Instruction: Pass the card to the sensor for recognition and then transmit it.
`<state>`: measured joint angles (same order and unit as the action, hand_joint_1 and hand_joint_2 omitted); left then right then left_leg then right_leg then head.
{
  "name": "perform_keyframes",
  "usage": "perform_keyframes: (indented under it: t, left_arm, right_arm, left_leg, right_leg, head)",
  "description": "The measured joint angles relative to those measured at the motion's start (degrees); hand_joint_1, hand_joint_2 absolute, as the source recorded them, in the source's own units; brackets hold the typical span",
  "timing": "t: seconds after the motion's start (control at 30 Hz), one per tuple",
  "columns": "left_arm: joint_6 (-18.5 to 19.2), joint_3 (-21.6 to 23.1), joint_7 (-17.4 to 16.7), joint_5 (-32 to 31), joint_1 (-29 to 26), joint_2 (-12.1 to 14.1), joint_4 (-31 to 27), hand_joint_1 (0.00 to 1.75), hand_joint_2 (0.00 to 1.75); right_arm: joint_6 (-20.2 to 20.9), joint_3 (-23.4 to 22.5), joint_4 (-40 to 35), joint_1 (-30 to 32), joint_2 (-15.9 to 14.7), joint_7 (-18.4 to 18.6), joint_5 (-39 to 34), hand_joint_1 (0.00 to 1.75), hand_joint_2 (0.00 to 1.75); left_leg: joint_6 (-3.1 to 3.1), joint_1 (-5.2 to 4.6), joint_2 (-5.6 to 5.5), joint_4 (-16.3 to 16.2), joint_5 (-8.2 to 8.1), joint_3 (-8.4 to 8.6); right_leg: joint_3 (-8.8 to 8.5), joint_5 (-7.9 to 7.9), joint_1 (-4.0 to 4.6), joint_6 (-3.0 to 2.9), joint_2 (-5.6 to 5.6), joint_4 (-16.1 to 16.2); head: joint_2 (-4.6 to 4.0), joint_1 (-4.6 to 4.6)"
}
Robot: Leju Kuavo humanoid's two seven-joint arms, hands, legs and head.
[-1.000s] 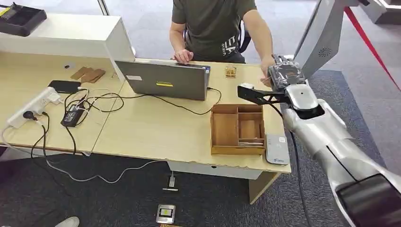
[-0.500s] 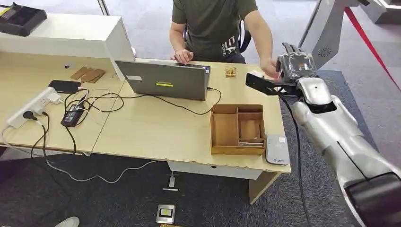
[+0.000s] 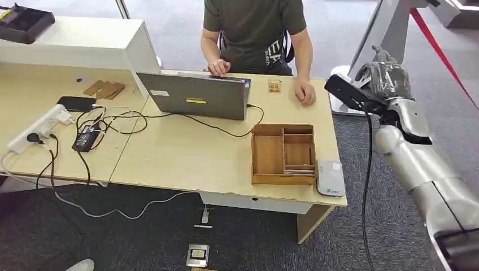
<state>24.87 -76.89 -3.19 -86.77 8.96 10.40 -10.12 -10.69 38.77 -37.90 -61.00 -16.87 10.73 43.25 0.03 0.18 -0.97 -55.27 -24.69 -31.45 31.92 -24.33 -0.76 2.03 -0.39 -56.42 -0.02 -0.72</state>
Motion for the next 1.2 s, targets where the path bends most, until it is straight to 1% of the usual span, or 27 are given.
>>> perform_keyframes:
  t: [0.1, 0.17, 0.23, 0.33, 0.5, 0.67, 0.77, 1.2]
  left_arm:
    - [0.0, -0.22, -0.07, 0.09, 0.05, -0.02, 0.0, 0.0, 1.75]
    - [0.0, -0.37, -0.35, 0.2, -0.03, -0.04, 0.0, 0.0, 1.75]
    - [0.0, -0.59, -0.5, 0.28, -0.03, -0.09, 0.0, 0.0, 1.75]
    - [0.0, -1.16, -0.57, 0.37, 0.04, -0.11, 0.0, 0.0, 1.75]
    - [0.0, -1.7, -0.92, 0.39, 0.04, -0.13, 0.0, 0.0, 1.75]
    - [0.0, -2.21, -1.16, 0.37, 0.12, -0.18, 0.0, 0.0, 1.75]
    - [0.0, -2.51, -1.2, 0.37, 0.13, -0.18, 0.0, 0.0, 1.75]
    - [0.0, -3.17, -1.22, 0.33, 0.17, -0.24, 0.02, 0.0, 1.75]
  right_arm:
    - [-0.31, -1.03, -1.14, 1.24, -0.83, -0.07, -2.34, 1.75, 1.75]
    - [-1.01, -2.38, -2.18, 3.69, -1.55, -0.57, -5.07, 1.75, 1.75]
    - [-1.18, -3.47, -2.88, 6.18, -2.27, -0.83, -6.16, 1.75, 1.75]
    - [-2.2, -5.15, -3.52, 10.44, -3.14, -2.22, -8.4, 1.75, 1.75]
    - [-3.11, -7.36, -3.19, 17.28, -3.63, -5.44, -12.26, 1.75, 1.75]
    - [-3.08, -8.26, -1.9, 21.81, -3.47, -7.08, -13.2, 1.75, 1.75]
    - [-3.08, -8.65, -1.16, 23.34, -3.19, -7.23, -13.2, 1.75, 1.75]
    - [-2.08, -9.13, 1.29, 25.57, -2.08, -7.48, -13.99, 1.75, 1.75]
  left_leg:
    - [0.0, 0.03, -0.02, 0.0, 0.0, 0.04]
    - [-0.01, 0.05, -0.03, 0.0, -0.01, 0.04]
    - [0.0, 0.05, -0.02, 0.01, -0.02, -0.01]
    - [0.01, 0.05, -0.01, 0.01, -0.08, 0.03]
    - [0.03, 0.04, -0.03, 0.01, -0.09, -0.01]
    - [0.02, 0.04, -0.02, 0.02, -0.1, -0.01]
    - [0.02, 0.04, -0.02, 0.02, -0.09, -0.01]
    - [0.02, 0.04, 0.0, 0.02, -0.1, -0.02]
  right_leg:
    - [-0.03, -0.02, 0.03, -0.01, -0.02, 0.01]
    - [-0.09, -0.03, 0.07, -0.02, -0.03, 0.03]
    - [-0.07, -0.02, 0.03, -0.02, -0.02, 0.02]
    - [-0.07, -0.03, 0.02, -0.02, 0.0, 0.05]
    - [-0.07, -0.03, 0.03, -0.01, 0.0, 0.06]
    - [-0.05, -0.04, 0.05, -0.02, 0.0, 0.05]
    - [-0.04, -0.04, 0.05, -0.02, 0.0, 0.04]
    - [-0.04, -0.04, 0.04, -0.02, 0.0, 0.04]
  head:
    - [0.0, 0.02]
    - [0.0, -0.02]
    - [0.0, -0.02]
    - [0.0, -0.02]
    - [0.0, 0.0]
    - [0.0, 0.0]
    - [0.0, 0.0]
    - [0.0, 0.0]
